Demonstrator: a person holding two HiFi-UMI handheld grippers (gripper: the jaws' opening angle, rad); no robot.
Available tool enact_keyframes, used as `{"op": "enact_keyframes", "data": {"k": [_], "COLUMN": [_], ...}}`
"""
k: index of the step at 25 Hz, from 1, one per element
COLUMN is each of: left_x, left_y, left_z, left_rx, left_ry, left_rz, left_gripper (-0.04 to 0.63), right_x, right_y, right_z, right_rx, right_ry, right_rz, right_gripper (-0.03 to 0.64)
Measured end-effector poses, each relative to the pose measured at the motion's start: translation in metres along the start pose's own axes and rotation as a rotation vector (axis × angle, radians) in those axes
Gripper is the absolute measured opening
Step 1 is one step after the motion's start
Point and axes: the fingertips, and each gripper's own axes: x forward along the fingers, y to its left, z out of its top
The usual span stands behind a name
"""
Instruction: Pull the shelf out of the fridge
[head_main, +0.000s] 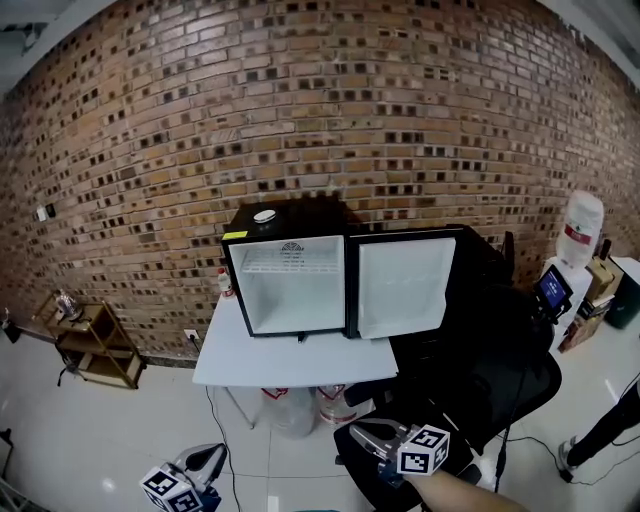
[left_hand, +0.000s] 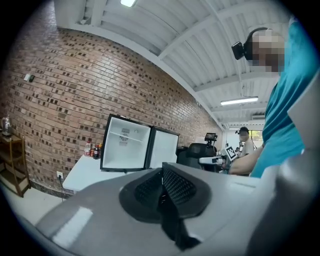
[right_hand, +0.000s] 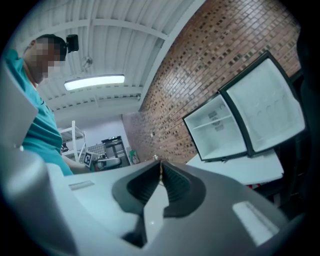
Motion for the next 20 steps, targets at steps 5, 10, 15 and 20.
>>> {"op": "enact_keyframes", "data": {"k": [5, 10, 15, 20], "left_x": [-0.012, -0.023, -0.019, 0.011], "left_y": [0.057, 0.121, 0.171, 0.196], "left_z": [0.011, 0.014, 0.025, 0.039], "left_rx": [0.014, -0.005, 0.001, 0.006], "left_ry": [-0.012, 0.002, 0.034, 0.025], "left_rz": [-0.032, -0.081, -0.138, -0.146], "left_gripper": [-0.018, -0.018, -0.018, -0.018], "right_x": [0.066, 0.129, 0.184, 0.204], "right_y": [0.002, -0.001, -0.007, -0.032], "right_z": [0.001, -0.003, 0.004, 0.019], "right_rx": [0.015, 0.034, 0.036, 0.085], "right_ry": [0.022, -0.001, -0.028, -0.050], "right_rz": [-0.019, -0.089, -0.134, -0.141], "right_gripper": [0.040, 0.048, 0.054, 0.054]}}
